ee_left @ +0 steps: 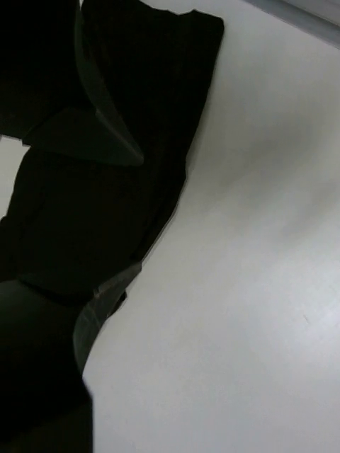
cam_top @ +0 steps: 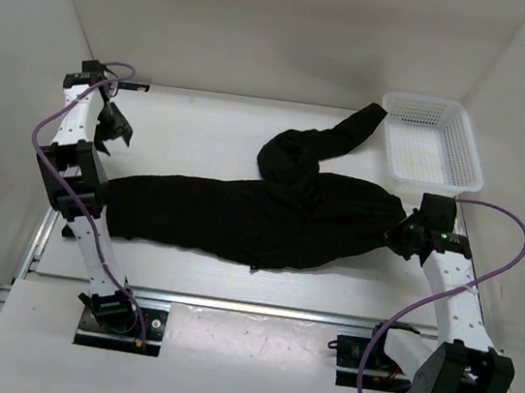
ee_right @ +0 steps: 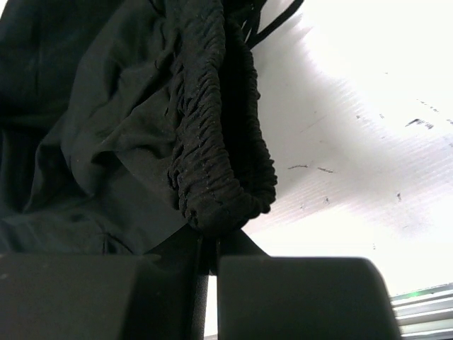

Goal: Fold and stack the trousers
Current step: Flatten the trousers out

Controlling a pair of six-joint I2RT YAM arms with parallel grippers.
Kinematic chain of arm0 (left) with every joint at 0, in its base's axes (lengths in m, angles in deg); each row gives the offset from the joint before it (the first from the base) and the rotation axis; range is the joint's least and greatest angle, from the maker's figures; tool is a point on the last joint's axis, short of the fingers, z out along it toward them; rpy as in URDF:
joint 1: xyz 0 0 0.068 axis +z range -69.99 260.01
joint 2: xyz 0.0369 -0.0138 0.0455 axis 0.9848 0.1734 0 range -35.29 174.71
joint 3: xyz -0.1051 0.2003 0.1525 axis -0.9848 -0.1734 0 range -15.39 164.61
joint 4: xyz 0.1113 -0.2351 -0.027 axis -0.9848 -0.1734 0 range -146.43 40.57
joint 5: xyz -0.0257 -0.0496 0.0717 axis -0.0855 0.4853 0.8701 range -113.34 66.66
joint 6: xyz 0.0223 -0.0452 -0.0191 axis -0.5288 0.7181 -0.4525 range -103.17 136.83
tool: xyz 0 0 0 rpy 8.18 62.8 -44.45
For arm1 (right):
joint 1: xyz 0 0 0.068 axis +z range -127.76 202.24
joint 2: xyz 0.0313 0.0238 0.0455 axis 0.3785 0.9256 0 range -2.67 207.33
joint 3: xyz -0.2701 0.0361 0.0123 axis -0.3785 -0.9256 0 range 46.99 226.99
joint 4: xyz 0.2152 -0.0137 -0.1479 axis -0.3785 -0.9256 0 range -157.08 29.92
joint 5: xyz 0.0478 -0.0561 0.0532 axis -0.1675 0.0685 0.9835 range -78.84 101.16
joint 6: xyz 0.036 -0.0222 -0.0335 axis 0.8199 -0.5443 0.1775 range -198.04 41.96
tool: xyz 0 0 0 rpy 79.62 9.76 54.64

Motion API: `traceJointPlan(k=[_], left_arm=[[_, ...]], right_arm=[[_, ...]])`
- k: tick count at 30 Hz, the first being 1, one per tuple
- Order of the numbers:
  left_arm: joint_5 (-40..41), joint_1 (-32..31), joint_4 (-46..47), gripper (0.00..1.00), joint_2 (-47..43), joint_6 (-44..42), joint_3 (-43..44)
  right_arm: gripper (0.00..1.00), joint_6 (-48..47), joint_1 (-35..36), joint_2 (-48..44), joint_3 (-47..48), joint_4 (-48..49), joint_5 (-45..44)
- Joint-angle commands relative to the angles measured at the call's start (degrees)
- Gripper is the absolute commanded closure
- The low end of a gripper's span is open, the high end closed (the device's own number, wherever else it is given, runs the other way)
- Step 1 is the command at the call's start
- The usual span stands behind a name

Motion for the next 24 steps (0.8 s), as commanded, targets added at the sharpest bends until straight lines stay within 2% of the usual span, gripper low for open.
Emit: traceJointPlan(k=[1,2,5,6,9,12,16,18,20,21,24], left_arm=[[5.9,-0.4,2.3,0.35,-17.1,1.1,-8.3],[5.9,-0.4,3.1,0.37,-18.9,2.1,-15.2],[8.6,0.3,5.9,0.41,-25.5,5.7,-25.0],[7.7,0.8,6.9,0.42,-27.2,6.5,-31.4],[1.4,2.3,9.6,0.45,-31.9,8.1,-41.5],[-2.3,2.3,10.3,0.44,-36.4,7.2,-48.3],[-4.2,1.4,10.3,0.33,-44.1,6.6,-54.9],[-3.7,-1.4,8.5,0.3,-47.1,6.6,-55.3],[-5.2,-1.4,5.5,0.3,-48.2,8.2,-53.7],[-8.6,-0.4,5.5,0.3,-49.1,8.8,-53.7],[-8.6,0.1,7.6,0.3,-48.3,11.4,-54.7]], right_arm=[[1.0,-2.0,-0.5,-0.3,-0.4,1.7,-1.1],[1.0,-2.0,-0.5,-0.3,-0.4,1.7,-1.1],[1.0,-2.5,-0.5,0.3,-0.4,1.7,-1.1],[1.0,-3.1,-0.5,0.3,0.1,1.1,-0.6],[1.0,-3.6,-0.5,0.9,0.1,0.6,-0.6],[1.0,-3.6,-1.1,-0.2,0.7,0.1,-1.1],[1.0,-3.6,-1.1,-2.5,0.0,-1.6,0.0],[1.0,-3.6,-1.1,-3.5,-1.7,-2.4,0.1],[1.0,-3.6,-1.1,-5.6,-2.3,-3.9,0.1],[1.0,-3.6,-1.1,-6.9,-2.3,-3.9,0.1],[1.0,-3.6,-1.1,-8.3,-3.0,-5.2,0.1]])
